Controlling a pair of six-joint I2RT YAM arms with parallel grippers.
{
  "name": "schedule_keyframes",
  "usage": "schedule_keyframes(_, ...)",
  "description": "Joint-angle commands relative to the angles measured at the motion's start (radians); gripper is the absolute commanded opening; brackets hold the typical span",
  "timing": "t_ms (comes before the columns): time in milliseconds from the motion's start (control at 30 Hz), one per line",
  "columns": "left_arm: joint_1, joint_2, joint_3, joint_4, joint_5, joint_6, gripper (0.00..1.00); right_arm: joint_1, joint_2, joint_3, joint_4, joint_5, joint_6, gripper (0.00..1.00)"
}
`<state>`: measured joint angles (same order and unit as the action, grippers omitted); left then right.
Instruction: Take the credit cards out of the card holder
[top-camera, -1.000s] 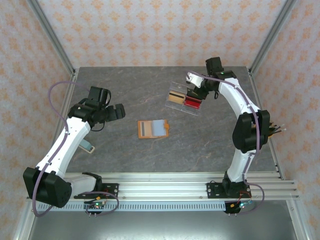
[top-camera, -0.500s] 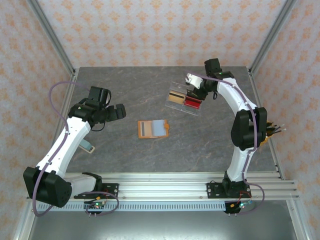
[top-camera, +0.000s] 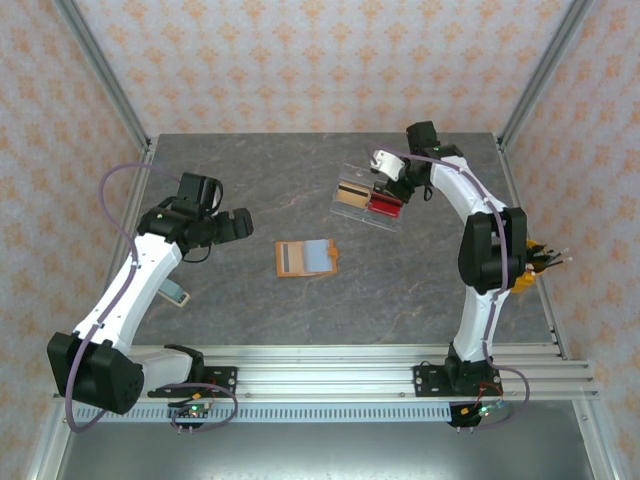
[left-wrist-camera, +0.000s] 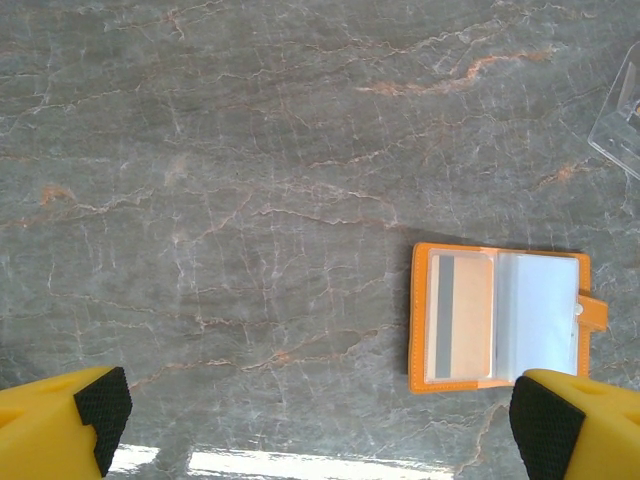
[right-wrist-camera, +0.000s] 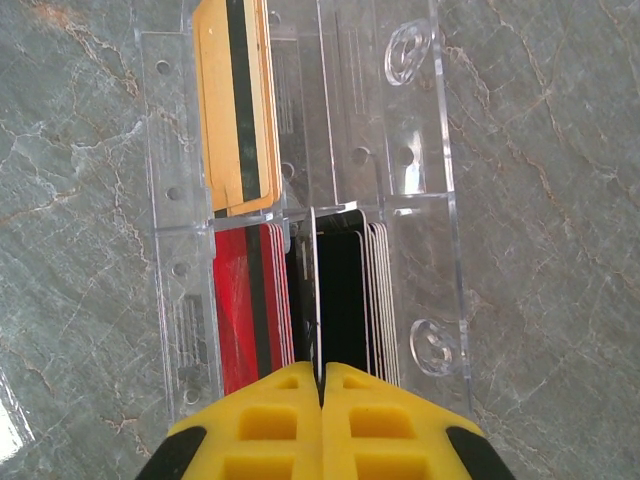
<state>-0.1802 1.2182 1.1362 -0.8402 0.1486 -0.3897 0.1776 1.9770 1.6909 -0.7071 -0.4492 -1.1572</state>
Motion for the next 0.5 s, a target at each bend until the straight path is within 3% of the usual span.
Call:
schedule_keyframes(0, 0.009, 0.004, -0.013, 0.018, 0.008, 0.026, 1.0, -0.009, 0.008, 0.015, 0.018, 0.007, -0.015, 0.0)
schedule_keyframes(467, 0.009, 0.012, -0.014, 0.02, 0.028, 0.032, 1.0, -0.01, 0.019, 0.028, 0.028, 0.04, -0.018, 0.11)
